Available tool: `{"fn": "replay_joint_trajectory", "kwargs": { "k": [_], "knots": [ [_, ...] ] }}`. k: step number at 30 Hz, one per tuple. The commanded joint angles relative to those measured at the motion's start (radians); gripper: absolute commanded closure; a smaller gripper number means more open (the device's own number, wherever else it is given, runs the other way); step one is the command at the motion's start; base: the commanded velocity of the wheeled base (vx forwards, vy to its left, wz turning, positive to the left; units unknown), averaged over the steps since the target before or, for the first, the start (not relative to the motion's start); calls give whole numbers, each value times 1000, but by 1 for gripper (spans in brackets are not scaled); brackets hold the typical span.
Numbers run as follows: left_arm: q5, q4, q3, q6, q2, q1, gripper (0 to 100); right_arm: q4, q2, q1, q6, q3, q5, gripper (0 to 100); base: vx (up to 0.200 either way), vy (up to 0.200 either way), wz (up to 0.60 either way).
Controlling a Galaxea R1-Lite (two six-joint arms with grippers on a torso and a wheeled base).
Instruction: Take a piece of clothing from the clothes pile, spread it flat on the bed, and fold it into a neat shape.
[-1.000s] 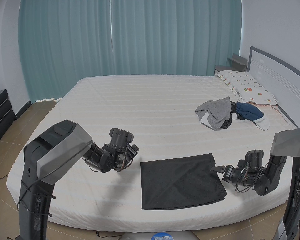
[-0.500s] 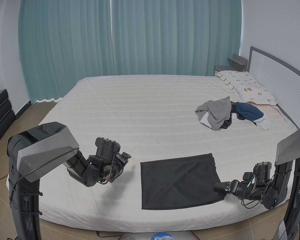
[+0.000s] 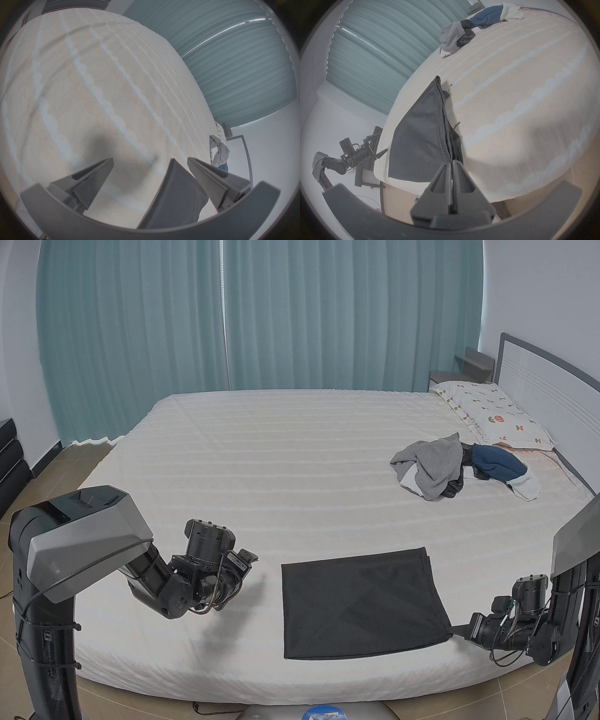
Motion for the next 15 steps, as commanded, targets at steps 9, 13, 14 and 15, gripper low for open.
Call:
{"fn": "replay_joint_trajectory", "kwargs": {
  "k": [9, 13, 14, 15],
  "knots": [
    [1, 0, -2, 1, 4, -1, 0, -33, 14, -3, -14, 27, -3, 100, 0, 0, 0],
    [1, -1, 1, 1, 2, -1, 0, -49, 8, -9, -20, 32, -3, 0, 0, 0, 0],
    [1, -1, 1, 1, 2, 1, 0, -50, 3, -16, -21, 32, -3, 0, 0, 0, 0],
    [1, -1, 2, 1, 2, -1, 0, -50, 2, -18, -21, 32, -3, 0, 0, 0, 0]
  ]
}}
